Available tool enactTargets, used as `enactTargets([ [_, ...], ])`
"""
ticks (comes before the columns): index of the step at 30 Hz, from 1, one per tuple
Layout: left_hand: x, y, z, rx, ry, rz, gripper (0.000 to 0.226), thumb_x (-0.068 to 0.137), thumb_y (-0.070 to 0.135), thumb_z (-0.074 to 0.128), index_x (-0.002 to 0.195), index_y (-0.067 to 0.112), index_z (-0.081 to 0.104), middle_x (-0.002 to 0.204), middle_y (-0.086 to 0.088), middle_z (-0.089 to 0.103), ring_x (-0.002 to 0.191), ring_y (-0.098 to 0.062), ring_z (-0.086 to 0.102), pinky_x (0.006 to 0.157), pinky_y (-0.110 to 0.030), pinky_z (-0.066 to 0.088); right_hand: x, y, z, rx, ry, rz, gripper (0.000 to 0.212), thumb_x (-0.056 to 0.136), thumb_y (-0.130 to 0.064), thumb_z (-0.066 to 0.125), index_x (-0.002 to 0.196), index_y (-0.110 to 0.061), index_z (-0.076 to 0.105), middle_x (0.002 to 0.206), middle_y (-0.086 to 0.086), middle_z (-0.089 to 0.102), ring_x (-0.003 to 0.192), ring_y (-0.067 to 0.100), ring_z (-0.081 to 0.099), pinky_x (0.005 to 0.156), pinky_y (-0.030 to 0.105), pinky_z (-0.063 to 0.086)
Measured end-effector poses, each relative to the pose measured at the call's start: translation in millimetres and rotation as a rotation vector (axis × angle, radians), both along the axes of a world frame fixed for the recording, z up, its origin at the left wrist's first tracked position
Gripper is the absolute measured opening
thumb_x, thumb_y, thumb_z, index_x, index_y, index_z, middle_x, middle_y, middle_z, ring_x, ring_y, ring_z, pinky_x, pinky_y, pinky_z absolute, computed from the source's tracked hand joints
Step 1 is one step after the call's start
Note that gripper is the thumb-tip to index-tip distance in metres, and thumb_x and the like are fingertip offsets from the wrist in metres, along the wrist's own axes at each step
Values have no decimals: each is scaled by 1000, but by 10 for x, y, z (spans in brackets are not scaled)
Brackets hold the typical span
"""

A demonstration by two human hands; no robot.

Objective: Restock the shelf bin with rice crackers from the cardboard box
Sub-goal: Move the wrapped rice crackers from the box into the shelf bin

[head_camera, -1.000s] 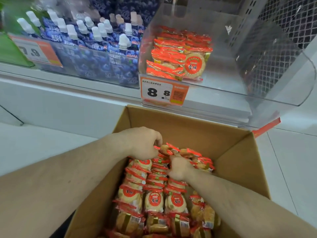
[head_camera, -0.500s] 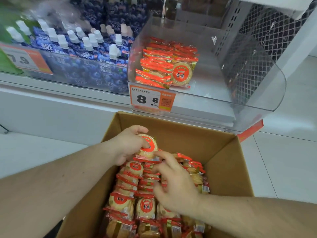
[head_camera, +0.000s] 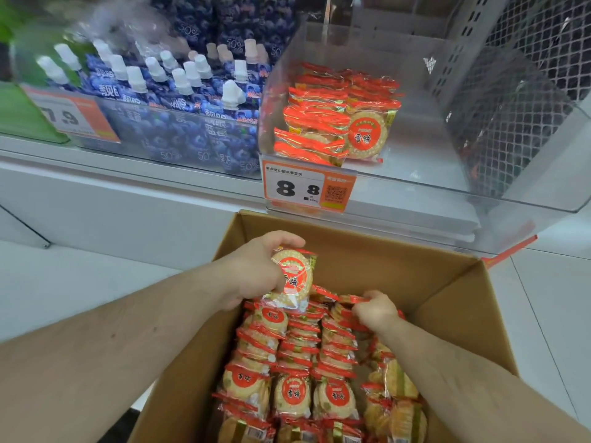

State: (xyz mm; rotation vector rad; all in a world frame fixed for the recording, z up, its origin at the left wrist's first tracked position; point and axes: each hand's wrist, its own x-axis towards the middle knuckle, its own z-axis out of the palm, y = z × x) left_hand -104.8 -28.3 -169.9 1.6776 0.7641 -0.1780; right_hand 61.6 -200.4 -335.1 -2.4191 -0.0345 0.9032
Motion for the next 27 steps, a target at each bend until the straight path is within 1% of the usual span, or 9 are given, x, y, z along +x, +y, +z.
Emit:
enactTargets([
  [3, 1, 3, 15, 41, -21, 46, 78, 75, -22, 56, 118, 43, 57, 115, 1, 55, 99, -25, 62, 83, -44, 56, -54, -28, 259, 248, 39, -391, 30, 79, -25, 60, 107, -17, 67, 93, 7, 71, 87, 27, 66, 81, 40, 56],
  [7, 13, -39, 74, 59, -75, 68, 79, 75, -22, 53, 119, 44, 57, 109, 0, 59, 80, -26, 60, 62, -35, 45, -178, -182, 916, 333, -69, -342, 6, 83, -14, 66, 89, -13, 64, 80, 8, 66, 60, 22, 60, 58, 33, 52],
  [9, 6, -72, 129, 84, -99, 62, 80, 74, -21, 52, 119, 45, 57, 115, 2, 58, 61, -18, 54, 51, -29, 41, -271, -286, 1262, 398, -69, -243, 20, 85, -2, 66, 97, -15, 56, 83, 8, 62, 51, 20, 56, 50, 31, 46],
  [11, -15, -115, 196, 92, -124, 62, 80, 74, -21, 52, 118, 46, 57, 122, 1, 54, 48, -12, 46, 45, -26, 37, -390, -377, 1576, 481, -12, -179, 46, 84, 1, 68, 111, -30, 49, 97, 7, 63, 64, 27, 66, 59, 39, 55],
  [13, -46, -160, 262, 87, -154, 63, 82, 74, -21, 52, 120, 46, 56, 129, -3, 50, 44, -9, 44, 45, -26, 36, -495, -465, 1789, 557, 70, -171, 63, 84, 3, 68, 122, -41, 45, 105, 9, 67, 78, 31, 70, 72, 46, 58],
  [16, -84, -216, 345, 81, -196, 62, 87, 74, -22, 53, 127, 47, 51, 143, -11, 40, 43, -4, 43, 45, -26, 41, -632, -547, 2080, 741, 262, -206, 40, 90, 3, 59, 123, -17, 54, 102, 13, 73, 85, 28, 71, 73, 42, 57],
  [20, -118, -310, 441, 50, -282, 56, 102, 72, -20, 61, 135, 58, 38, 156, -8, 25, 65, 3, 42, 63, -36, 50, -777, -597, 2363, 982, 421, -250, 29, 92, 1, 52, 117, -12, 57, 93, 11, 74, 75, 20, 71, 74, 37, 51],
  [24, -139, -477, 568, -73, -385, 54, 104, 75, -20, 62, 138, 57, 33, 156, -16, 24, 51, 14, 53, 69, -38, 48, -902, -536, 2381, 957, 330, -202, 27, 92, -9, 58, 118, -15, 58, 93, 6, 75, 74, 17, 66, 68, 31, 44],
  [27, -113, -569, 602, -180, -474, 49, 108, 72, -25, 61, 137, 57, 36, 142, -5, 42, 65, 6, 63, 77, -45, 47, -968, -464, 2353, 917, 229, -194, 25, 91, -14, 63, 115, -14, 59, 96, 8, 75, 76, 19, 69, 64, 31, 46],
])
